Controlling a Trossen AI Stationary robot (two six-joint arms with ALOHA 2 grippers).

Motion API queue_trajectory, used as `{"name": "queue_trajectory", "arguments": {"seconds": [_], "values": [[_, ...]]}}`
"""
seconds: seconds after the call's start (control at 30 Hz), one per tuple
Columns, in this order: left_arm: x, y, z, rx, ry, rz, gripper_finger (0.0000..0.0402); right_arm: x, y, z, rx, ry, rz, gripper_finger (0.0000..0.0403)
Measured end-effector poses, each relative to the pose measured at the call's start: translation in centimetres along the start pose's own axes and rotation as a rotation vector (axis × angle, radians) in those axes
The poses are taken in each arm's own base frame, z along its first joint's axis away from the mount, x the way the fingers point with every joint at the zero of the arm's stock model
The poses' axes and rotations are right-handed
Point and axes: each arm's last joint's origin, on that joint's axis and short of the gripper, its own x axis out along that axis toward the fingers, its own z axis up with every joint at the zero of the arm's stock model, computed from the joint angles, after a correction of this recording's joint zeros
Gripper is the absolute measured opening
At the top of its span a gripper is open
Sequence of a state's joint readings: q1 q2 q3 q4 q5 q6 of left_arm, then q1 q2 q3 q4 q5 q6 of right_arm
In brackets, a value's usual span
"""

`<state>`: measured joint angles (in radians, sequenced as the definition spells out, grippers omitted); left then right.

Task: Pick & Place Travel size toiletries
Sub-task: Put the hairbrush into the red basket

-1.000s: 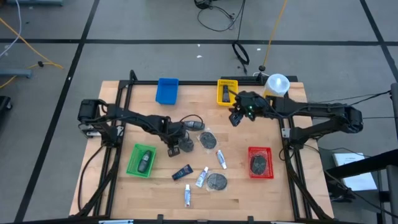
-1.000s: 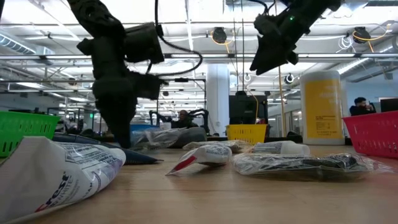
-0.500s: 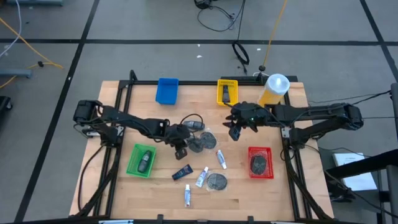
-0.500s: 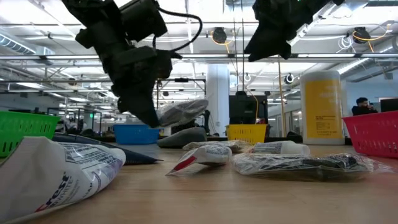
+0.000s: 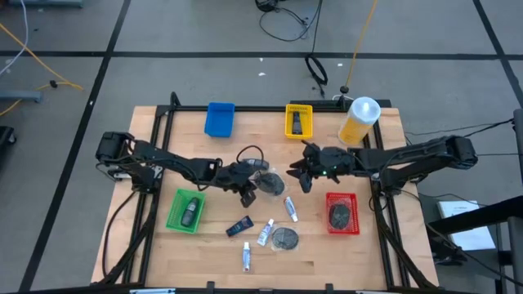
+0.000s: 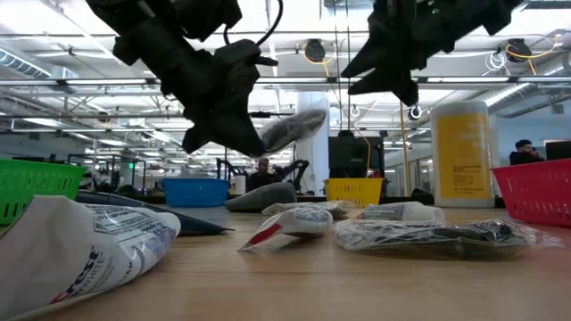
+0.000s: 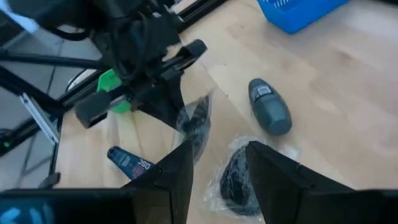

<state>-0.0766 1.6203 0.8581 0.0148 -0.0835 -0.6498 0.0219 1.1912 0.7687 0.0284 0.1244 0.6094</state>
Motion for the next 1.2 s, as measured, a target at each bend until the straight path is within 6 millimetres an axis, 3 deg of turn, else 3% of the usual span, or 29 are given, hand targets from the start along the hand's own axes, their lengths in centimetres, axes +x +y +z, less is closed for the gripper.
{"name": "queue_trajectory", "arguments": {"seconds": [0.17, 0.5, 0.7, 0.97, 1.2], "values": [[0.0, -0.3, 0.4, -0.057, -0.074, 0.006, 0.0000, 0.3, -0.4, -1.1, 0.010, 0.017, 0.077, 0.0152], [-0.1, -0.5, 1.0, -0.100, -0.157, 0.014, 0.0000, 1.5, -0.5, -1.4, 0.014, -0.019, 0.101, 0.0241], [-0.1, -0.7, 1.3, -0.093, -0.197, 0.003, 0.0000, 3.3, -0.4, -1.3, 0.033, -0.094, 0.144, 0.0252], [-0.2, -0.8, 1.6, -0.087, -0.219, -0.006, 0.0000, 4.8, -1.2, -1.7, 0.133, -0.082, 0.126, 0.0221], [-0.2, -0.8, 1.5, -0.086, -0.218, -0.004, 0.0000, 4.7, -1.1, -1.5, 0.137, -0.094, 0.150, 0.0116]]}}
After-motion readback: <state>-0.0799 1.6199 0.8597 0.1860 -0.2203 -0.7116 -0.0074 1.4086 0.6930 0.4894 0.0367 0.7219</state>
